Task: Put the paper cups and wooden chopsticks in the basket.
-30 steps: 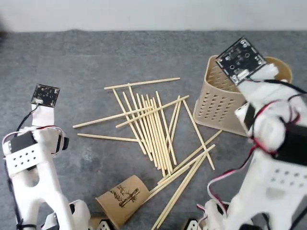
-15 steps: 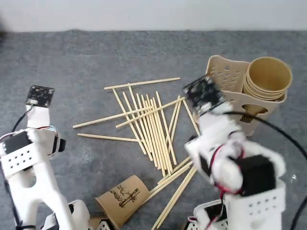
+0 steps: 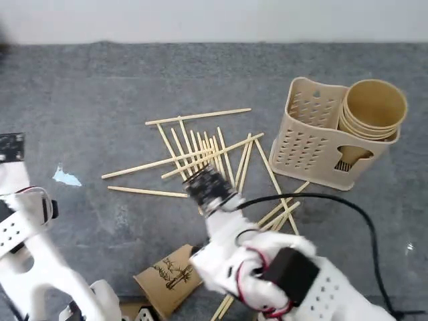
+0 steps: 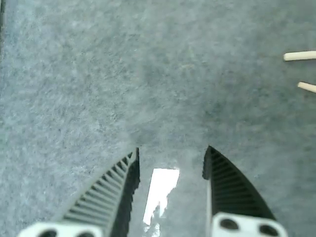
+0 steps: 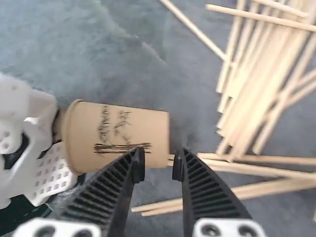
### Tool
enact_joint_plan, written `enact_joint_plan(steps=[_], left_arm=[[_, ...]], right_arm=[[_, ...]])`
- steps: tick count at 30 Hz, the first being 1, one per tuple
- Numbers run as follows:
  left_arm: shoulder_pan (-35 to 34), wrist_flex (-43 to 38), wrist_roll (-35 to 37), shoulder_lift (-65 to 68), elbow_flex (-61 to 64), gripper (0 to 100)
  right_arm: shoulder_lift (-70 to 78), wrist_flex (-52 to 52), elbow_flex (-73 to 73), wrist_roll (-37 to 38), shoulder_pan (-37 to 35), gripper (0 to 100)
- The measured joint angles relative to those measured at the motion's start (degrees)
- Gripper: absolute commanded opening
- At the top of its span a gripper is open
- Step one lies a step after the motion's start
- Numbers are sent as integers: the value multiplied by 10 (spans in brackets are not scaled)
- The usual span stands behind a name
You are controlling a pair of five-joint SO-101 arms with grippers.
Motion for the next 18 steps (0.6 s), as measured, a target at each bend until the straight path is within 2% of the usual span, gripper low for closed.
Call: enact_joint_plan(steps=[4,10,18], left_arm=[[-4,0,1,0,0,205],[-4,0,2,0,0,205],[-4,0,5,0,0,205]], right_arm=[[1,-47,39,-8,-67,142],[1,-64,76,-10,-120,281],[1,-104,85,-10,-174,288]])
